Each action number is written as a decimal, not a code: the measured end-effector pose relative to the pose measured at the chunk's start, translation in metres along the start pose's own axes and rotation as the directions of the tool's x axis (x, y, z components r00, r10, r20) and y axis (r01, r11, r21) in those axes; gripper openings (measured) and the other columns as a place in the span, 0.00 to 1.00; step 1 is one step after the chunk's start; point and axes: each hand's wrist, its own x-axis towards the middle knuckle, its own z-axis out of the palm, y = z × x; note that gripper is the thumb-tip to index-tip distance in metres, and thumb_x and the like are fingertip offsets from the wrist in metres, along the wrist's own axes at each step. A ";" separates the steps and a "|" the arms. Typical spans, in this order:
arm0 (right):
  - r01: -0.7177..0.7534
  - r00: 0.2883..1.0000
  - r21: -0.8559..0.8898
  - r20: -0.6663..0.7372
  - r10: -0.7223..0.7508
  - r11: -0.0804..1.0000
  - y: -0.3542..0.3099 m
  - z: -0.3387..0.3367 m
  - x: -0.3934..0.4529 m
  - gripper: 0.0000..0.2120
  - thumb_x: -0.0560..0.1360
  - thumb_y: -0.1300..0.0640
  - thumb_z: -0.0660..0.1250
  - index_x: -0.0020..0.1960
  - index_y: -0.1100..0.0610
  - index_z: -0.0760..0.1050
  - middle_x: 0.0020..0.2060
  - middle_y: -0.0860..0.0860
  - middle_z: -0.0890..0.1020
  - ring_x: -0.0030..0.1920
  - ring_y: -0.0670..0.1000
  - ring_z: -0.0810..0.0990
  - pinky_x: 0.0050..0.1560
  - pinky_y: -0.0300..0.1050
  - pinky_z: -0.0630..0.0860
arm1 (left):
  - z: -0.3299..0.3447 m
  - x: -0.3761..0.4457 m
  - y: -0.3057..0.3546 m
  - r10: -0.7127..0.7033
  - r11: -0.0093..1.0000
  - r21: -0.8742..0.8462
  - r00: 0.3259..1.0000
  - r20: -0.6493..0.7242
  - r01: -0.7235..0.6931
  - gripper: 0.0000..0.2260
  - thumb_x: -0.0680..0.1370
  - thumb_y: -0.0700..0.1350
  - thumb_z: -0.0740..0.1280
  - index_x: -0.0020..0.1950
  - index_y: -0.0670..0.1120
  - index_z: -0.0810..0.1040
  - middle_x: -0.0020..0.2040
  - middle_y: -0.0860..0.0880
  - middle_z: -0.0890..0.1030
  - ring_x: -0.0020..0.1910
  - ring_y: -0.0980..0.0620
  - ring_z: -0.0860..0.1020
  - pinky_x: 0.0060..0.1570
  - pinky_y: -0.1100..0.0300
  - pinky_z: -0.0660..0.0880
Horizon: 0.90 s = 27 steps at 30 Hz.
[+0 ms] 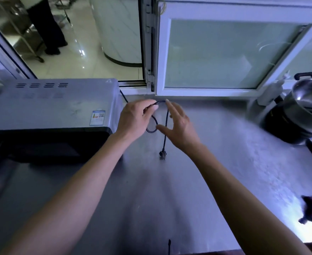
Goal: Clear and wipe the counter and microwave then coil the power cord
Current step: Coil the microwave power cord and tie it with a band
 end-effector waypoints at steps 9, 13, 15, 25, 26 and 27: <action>0.097 0.983 0.017 -0.160 -0.093 0.995 -0.007 -0.010 0.037 0.46 0.69 0.37 0.69 0.78 0.60 0.60 0.72 0.54 0.71 0.66 0.58 0.71 0.68 0.50 0.69 | -0.008 0.040 0.044 -0.056 0.996 0.073 0.998 -0.037 0.059 0.14 0.79 0.52 0.65 0.39 0.43 0.77 0.31 0.47 0.75 0.32 0.48 0.72 0.34 0.47 0.74; 0.153 0.957 0.061 -0.257 -0.132 0.986 -0.007 -0.015 0.052 0.32 0.70 0.43 0.73 0.67 0.59 0.70 0.57 0.53 0.78 0.57 0.57 0.75 0.56 0.48 0.74 | -0.014 0.049 0.057 -0.081 0.995 0.059 0.995 -0.059 0.085 0.09 0.77 0.50 0.69 0.42 0.47 0.83 0.33 0.50 0.79 0.32 0.53 0.75 0.34 0.54 0.74; 0.158 0.957 0.062 -0.254 -0.138 0.985 -0.008 -0.018 0.057 0.28 0.70 0.45 0.74 0.64 0.58 0.72 0.53 0.52 0.79 0.54 0.56 0.76 0.51 0.45 0.74 | -0.019 0.052 0.060 -0.091 0.995 0.036 0.993 -0.070 0.094 0.06 0.77 0.50 0.70 0.43 0.50 0.86 0.36 0.52 0.82 0.33 0.55 0.77 0.36 0.54 0.76; 0.102 0.961 0.151 -0.272 -0.057 0.983 -0.024 -0.033 0.071 0.17 0.70 0.53 0.73 0.57 0.54 0.75 0.47 0.48 0.81 0.40 0.48 0.80 0.44 0.48 0.79 | -0.033 0.056 0.043 -0.055 0.986 -0.158 0.997 -0.057 0.045 0.09 0.78 0.51 0.69 0.47 0.49 0.86 0.39 0.55 0.84 0.39 0.58 0.80 0.37 0.63 0.76; 0.095 0.962 0.179 -0.269 -0.044 0.979 -0.026 -0.036 0.073 0.17 0.70 0.53 0.74 0.57 0.54 0.74 0.47 0.47 0.81 0.40 0.48 0.80 0.44 0.47 0.79 | -0.034 0.054 0.035 -0.071 0.983 -0.174 0.994 -0.080 0.056 0.09 0.79 0.51 0.68 0.50 0.49 0.86 0.41 0.58 0.84 0.42 0.61 0.81 0.39 0.69 0.75; 0.095 0.963 0.201 -0.265 -0.039 0.975 -0.028 -0.039 0.075 0.18 0.70 0.54 0.74 0.57 0.54 0.74 0.47 0.47 0.81 0.40 0.47 0.81 0.44 0.46 0.79 | -0.035 0.051 0.025 -0.100 0.981 -0.175 0.990 -0.103 0.081 0.10 0.80 0.51 0.67 0.53 0.48 0.85 0.44 0.60 0.84 0.45 0.64 0.81 0.41 0.73 0.73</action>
